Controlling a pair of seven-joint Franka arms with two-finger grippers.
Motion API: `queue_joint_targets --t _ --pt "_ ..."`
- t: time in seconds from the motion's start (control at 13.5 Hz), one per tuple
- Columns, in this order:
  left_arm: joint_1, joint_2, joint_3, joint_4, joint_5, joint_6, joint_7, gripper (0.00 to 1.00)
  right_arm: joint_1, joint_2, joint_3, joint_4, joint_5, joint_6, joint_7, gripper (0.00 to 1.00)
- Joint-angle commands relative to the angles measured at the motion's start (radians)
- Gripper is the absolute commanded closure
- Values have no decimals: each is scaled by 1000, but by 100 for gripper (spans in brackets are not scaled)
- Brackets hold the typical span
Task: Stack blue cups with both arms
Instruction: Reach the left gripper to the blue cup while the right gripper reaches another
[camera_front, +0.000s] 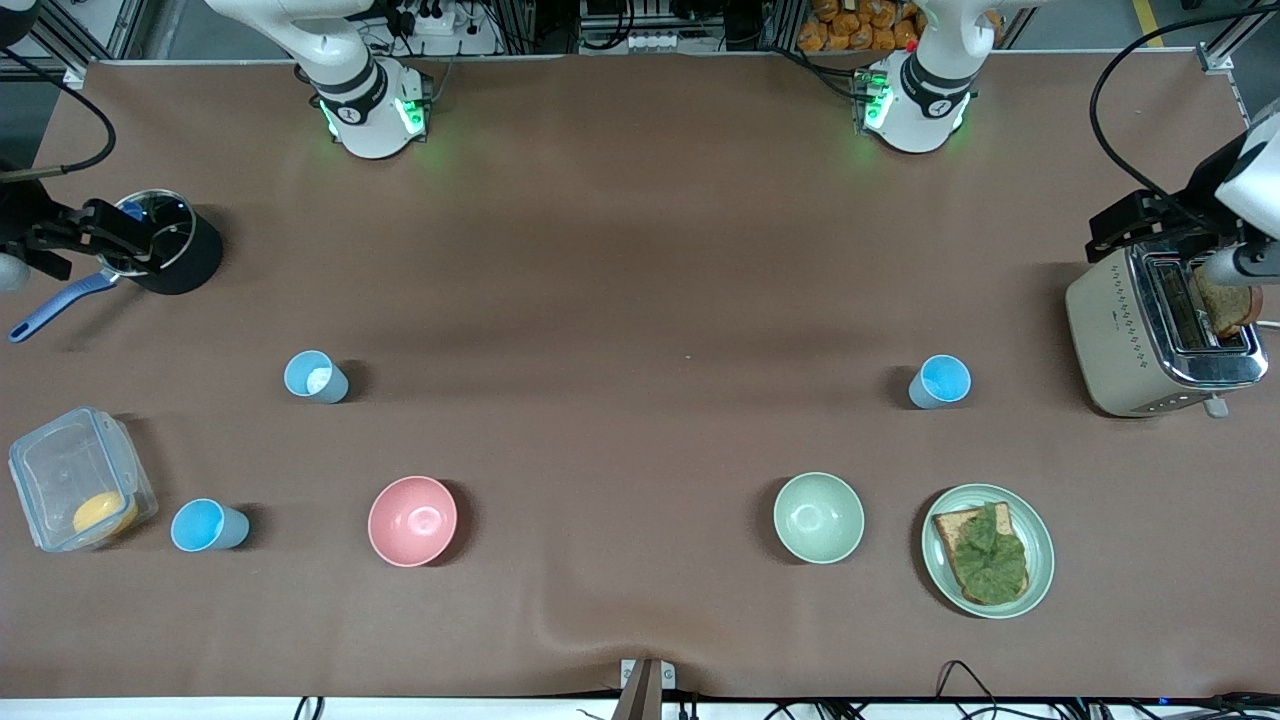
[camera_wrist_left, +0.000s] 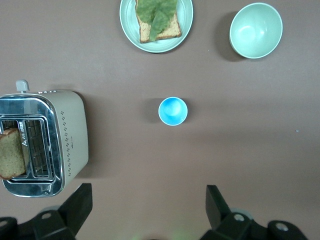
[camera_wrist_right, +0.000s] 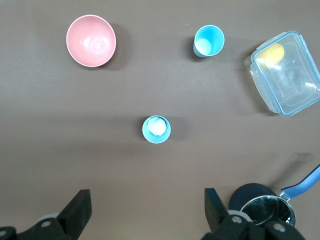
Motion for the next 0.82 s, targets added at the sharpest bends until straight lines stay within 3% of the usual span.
queue_joint_targets --t 0.0,0.45,0.74 --pt "5 8 -7 27 23 -23 1 0 11 -2 -9 4 -9 -4 -2 0" --pt "5 77 -9 35 63 -14 -8 0 10 -2 -11 4 -9 -3 -2 0" --pt "5 137 -7 -19 57 133 -6 0 11 -3 -11 3 -9 -7 -2 0"
